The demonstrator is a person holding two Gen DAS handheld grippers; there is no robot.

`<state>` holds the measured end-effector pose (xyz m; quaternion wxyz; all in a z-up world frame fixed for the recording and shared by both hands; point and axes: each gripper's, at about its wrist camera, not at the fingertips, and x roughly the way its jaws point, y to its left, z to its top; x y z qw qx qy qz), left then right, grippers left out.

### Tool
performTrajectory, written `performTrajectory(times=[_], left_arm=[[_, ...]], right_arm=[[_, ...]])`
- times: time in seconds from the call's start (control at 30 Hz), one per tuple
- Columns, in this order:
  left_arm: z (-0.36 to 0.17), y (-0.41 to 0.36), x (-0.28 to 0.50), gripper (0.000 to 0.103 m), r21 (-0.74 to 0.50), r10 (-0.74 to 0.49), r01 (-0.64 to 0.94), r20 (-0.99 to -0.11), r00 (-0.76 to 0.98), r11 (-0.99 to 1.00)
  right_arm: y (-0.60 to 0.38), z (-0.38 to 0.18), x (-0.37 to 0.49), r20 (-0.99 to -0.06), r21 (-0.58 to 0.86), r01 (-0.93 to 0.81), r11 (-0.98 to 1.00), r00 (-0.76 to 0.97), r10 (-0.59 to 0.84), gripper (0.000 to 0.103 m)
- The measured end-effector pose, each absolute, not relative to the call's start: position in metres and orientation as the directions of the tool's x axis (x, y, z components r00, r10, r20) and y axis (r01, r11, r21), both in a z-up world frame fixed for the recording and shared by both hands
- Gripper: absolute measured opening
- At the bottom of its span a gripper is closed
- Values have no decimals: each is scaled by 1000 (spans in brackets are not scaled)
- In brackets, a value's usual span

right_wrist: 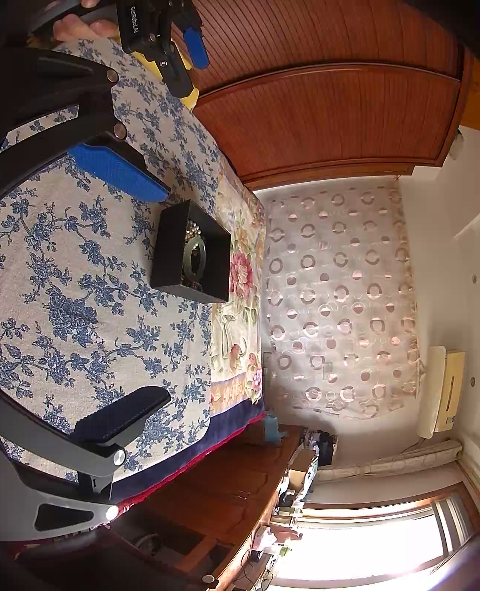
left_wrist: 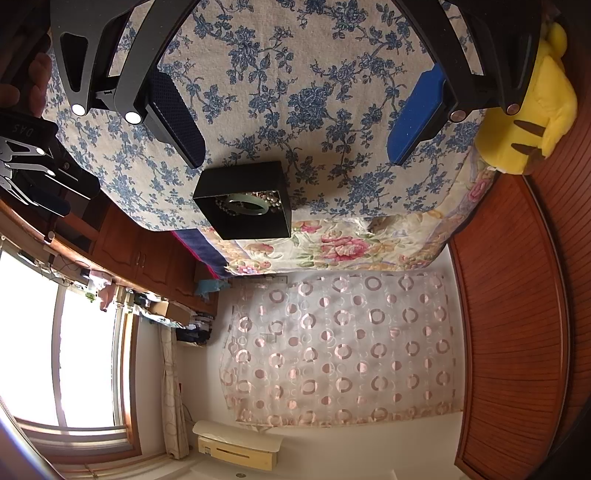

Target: Organize jewelry

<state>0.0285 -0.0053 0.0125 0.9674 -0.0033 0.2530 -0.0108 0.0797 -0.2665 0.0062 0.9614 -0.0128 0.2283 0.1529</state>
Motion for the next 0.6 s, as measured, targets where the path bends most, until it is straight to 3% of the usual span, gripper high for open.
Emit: performTrajectory(times=[0.6], left_arm=[[17,-6,28,95,-16,-26,21,-482,876,1000]], right_arm=[[-267,7,80,-443,47,-300,953,849,289,100]])
